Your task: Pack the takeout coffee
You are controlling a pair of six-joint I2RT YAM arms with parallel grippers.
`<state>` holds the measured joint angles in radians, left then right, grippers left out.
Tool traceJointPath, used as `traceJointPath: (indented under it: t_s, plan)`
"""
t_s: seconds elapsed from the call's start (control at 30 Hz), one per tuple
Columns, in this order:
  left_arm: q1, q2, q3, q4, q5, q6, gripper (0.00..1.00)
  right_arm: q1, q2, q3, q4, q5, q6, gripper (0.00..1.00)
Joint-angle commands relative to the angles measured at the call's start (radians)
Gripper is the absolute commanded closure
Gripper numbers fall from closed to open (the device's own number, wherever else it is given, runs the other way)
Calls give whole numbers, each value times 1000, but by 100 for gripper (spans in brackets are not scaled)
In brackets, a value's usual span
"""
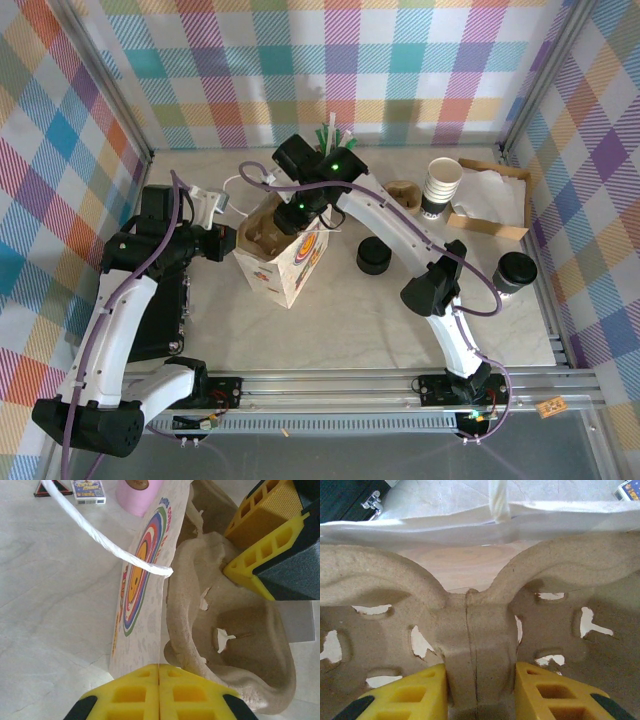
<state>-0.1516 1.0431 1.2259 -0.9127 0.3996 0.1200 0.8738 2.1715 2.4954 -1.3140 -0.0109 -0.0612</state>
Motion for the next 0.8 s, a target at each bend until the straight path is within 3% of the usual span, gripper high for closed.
traceJointPath:
  t_s: [0.0, 0.13, 0.27, 0.47, 0.77]
  plan:
    - [11, -15, -12, 17, 29, 2, 90, 8, 10, -14, -41, 40, -12, 66]
    - [11, -17, -11, 16, 33, -5, 74, 14, 18, -15, -39, 46, -13, 66]
    - [11, -20, -12, 12, 24, -5, 71, 23, 25, -13, -38, 51, -12, 66]
    - [11, -20, -19, 6, 13, -8, 74, 30, 34, -11, -38, 88, 14, 66]
    - [7, -28, -20, -1, 23, -3, 92, 30, 44, 34, -39, 87, 88, 66]
